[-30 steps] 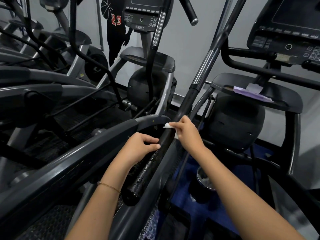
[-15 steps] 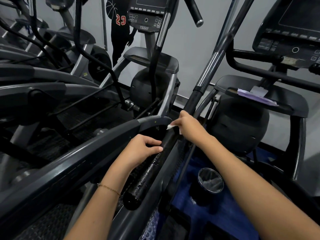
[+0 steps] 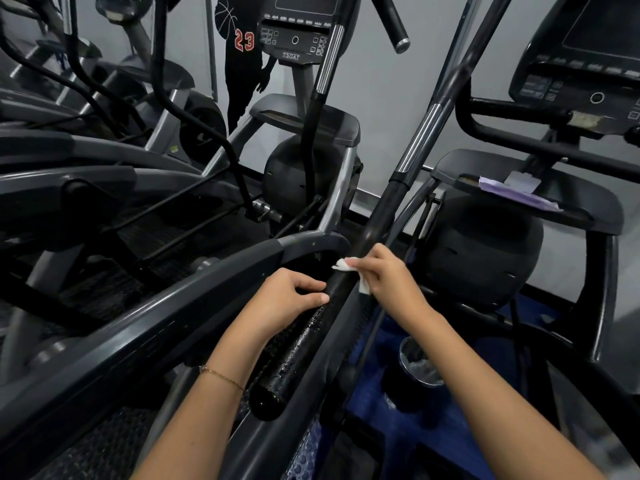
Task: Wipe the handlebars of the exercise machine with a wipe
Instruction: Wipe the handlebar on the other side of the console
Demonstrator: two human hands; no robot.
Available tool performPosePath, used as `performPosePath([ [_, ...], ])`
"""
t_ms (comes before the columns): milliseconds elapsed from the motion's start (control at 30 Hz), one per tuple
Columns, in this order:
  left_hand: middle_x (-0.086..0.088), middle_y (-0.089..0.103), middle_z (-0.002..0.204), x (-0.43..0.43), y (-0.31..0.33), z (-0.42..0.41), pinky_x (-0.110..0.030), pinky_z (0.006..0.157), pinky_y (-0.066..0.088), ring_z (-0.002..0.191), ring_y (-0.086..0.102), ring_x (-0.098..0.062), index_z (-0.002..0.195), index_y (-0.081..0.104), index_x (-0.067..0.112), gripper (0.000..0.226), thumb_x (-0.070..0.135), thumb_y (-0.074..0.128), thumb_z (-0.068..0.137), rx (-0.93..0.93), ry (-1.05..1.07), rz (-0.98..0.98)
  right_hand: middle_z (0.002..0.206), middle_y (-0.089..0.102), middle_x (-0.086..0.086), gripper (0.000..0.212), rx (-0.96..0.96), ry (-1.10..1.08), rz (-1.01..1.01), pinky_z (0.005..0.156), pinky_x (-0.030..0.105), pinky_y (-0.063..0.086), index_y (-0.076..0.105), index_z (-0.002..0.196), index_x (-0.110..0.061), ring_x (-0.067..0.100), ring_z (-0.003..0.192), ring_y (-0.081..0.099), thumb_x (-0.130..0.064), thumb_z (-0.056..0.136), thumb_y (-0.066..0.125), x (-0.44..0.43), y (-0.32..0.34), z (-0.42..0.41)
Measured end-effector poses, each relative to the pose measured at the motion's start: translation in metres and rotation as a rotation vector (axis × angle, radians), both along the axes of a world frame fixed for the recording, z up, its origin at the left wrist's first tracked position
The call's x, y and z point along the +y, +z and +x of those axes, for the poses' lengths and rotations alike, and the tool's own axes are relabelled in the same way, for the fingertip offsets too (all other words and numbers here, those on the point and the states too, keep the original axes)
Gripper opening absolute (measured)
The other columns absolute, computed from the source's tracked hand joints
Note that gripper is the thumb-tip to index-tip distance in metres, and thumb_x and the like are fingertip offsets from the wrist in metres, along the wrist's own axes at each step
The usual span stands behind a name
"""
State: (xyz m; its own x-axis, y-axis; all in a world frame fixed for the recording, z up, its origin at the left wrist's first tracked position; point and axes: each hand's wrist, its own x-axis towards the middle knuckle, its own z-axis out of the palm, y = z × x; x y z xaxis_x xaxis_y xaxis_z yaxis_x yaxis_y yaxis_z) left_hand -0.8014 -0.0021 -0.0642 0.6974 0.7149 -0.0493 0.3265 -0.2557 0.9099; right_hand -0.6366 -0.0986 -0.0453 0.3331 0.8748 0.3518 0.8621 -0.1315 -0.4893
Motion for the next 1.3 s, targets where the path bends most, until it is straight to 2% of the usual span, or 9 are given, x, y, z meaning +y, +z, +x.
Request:
performPosePath([
  [133,0.008,0.070,0.100,-0.002,0.000,0.000,-0.043,0.102,0.042,0.109,0.060,-0.020,0.095,0.072,0.032,0.019,0.028,0.076,0.077,0.023,0.016,0.023,0.078,0.043,-0.006,0.023,0.040,-0.175,0.100,0.070,0.010,0.037,0.070,0.107,-0.011,0.005,0.070,0.047,-0.006,0.092,0.054,0.006,-0.003,0.002],
  [300,0.010,0.070,0.100,-0.005,0.002,-0.001,-0.031,0.099,0.043,0.103,0.062,-0.009,0.102,0.072,0.026,0.024,0.026,0.074,0.078,0.018,0.014,0.055,0.078,0.044,-0.007,0.029,-0.042,0.002,0.217,0.068,0.004,0.037,0.069,0.109,-0.014,0.005,0.067,0.046,-0.003,0.086,0.058,-0.023,-0.027,-0.035],
  [500,0.019,0.064,0.084,-0.012,0.007,-0.007,-0.021,0.078,0.042,0.087,0.060,-0.004,0.104,0.070,0.030,0.025,0.029,0.073,0.079,0.100,0.052,0.131,0.074,0.040,-0.016,0.021,0.029,-0.089,0.123,0.066,0.003,0.034,0.071,0.106,-0.013,0.003,0.069,0.046,-0.008,0.090,0.058,-0.005,-0.010,-0.014],
  [600,0.013,0.068,0.092,-0.015,0.009,-0.012,-0.027,0.085,0.049,0.091,0.063,-0.006,0.103,0.070,0.030,0.027,0.028,0.075,0.077,0.137,0.047,0.134,0.078,0.046,-0.010,0.016,0.041,-0.102,0.156,0.067,0.012,0.037,0.070,0.100,-0.011,0.006,0.072,0.050,-0.008,0.089,0.058,-0.005,-0.011,-0.018],
  [767,0.011,0.068,0.105,-0.022,0.016,-0.011,-0.029,0.094,0.047,0.100,0.061,-0.006,0.110,0.068,0.027,0.032,0.026,0.073,0.079,0.231,0.078,0.201,0.072,0.040,-0.017,0.015,0.072,0.039,0.216,0.065,0.004,0.035,0.072,0.094,-0.008,-0.009,0.070,0.048,-0.002,0.086,0.061,-0.026,-0.024,-0.039],
  [1000,0.007,0.066,0.092,-0.025,0.021,-0.011,-0.028,0.090,0.048,0.093,0.063,-0.010,0.107,0.069,0.023,0.029,0.023,0.074,0.078,0.231,0.081,0.166,0.086,0.048,-0.005,0.015,0.136,-0.035,0.151,0.072,0.005,0.038,0.070,0.097,-0.004,0.008,0.078,0.051,-0.004,0.089,0.057,-0.013,-0.009,-0.034],
  [1067,0.004,0.066,0.089,-0.027,0.024,-0.011,-0.027,0.088,0.047,0.091,0.064,-0.013,0.105,0.070,0.019,0.028,0.019,0.074,0.078,0.220,0.075,0.161,0.086,0.049,-0.001,0.016,0.121,0.007,0.125,0.073,0.014,0.042,0.070,0.098,-0.005,0.011,0.078,0.052,-0.004,0.089,0.057,-0.022,-0.011,-0.045],
  [1200,-0.002,0.067,0.093,-0.029,0.028,-0.012,-0.026,0.086,0.047,0.090,0.063,-0.013,0.106,0.070,0.014,0.027,0.017,0.074,0.079,0.205,0.056,0.166,0.087,0.052,0.006,0.017,0.127,-0.020,0.065,0.076,0.026,0.044,0.072,0.097,-0.006,0.020,0.084,0.057,-0.007,0.090,0.057,-0.022,-0.005,-0.044],
  [1300,-0.002,0.070,0.101,-0.031,0.030,-0.016,-0.023,0.085,0.046,0.093,0.064,-0.012,0.109,0.069,0.016,0.030,0.020,0.072,0.080,0.204,0.035,0.200,0.087,0.047,0.002,0.020,0.140,-0.109,0.034,0.070,0.023,0.038,0.070,0.104,-0.010,0.018,0.080,0.053,-0.012,0.093,0.053,-0.014,0.000,-0.046],
])
